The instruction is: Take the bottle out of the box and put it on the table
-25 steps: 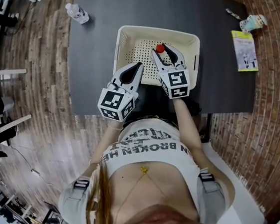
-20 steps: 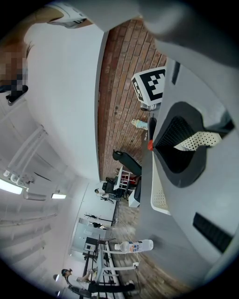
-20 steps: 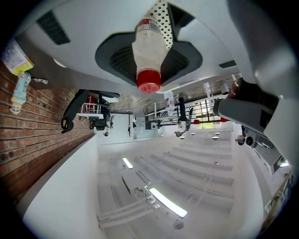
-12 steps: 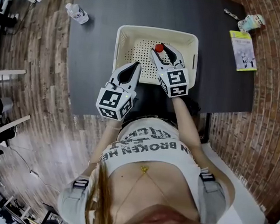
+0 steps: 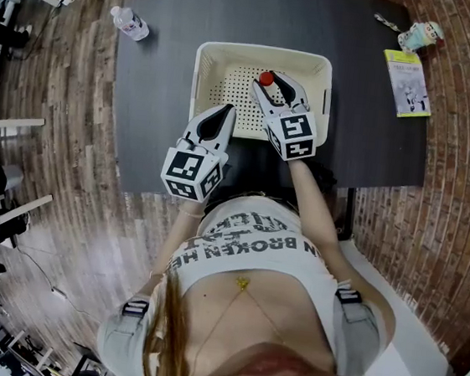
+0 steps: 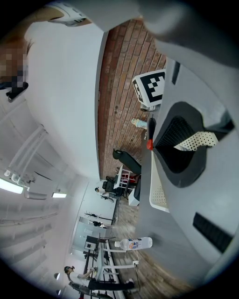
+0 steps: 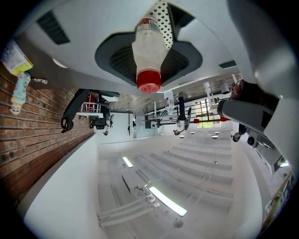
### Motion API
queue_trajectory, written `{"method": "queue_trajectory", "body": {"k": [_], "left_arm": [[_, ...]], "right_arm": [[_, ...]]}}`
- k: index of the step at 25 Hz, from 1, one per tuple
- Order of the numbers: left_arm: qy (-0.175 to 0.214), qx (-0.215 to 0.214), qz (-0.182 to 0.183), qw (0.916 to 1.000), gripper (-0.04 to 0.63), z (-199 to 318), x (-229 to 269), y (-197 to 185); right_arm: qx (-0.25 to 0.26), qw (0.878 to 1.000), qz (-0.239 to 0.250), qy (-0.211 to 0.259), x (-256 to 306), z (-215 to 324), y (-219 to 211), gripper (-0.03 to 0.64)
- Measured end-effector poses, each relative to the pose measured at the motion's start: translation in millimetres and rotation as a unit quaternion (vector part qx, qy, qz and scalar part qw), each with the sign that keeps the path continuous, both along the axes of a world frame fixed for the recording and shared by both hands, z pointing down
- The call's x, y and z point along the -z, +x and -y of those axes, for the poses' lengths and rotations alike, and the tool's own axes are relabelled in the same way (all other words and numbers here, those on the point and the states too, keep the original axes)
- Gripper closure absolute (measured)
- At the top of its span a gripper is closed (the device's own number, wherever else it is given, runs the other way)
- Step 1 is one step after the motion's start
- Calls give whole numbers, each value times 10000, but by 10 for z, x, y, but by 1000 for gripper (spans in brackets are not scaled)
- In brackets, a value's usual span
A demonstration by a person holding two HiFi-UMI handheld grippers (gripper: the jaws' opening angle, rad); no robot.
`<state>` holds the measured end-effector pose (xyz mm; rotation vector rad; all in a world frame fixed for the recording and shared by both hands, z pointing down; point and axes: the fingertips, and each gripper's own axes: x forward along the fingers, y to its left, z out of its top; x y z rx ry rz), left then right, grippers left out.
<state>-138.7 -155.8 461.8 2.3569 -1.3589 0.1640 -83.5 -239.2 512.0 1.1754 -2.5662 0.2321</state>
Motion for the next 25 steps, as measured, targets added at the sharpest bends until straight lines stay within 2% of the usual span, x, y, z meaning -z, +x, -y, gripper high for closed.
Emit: {"method": "queue_trajectory", "body": {"k": [12,25], "left_arm": [[12,31,19,10000,591,-95,20,-24],[10,49,28,10000,591,-180,-12,-5]], "right_arm": [[182,9998,-104,-53,112,-47,-5,463],[500,9984,172,192,990,-202,51,465]]}}
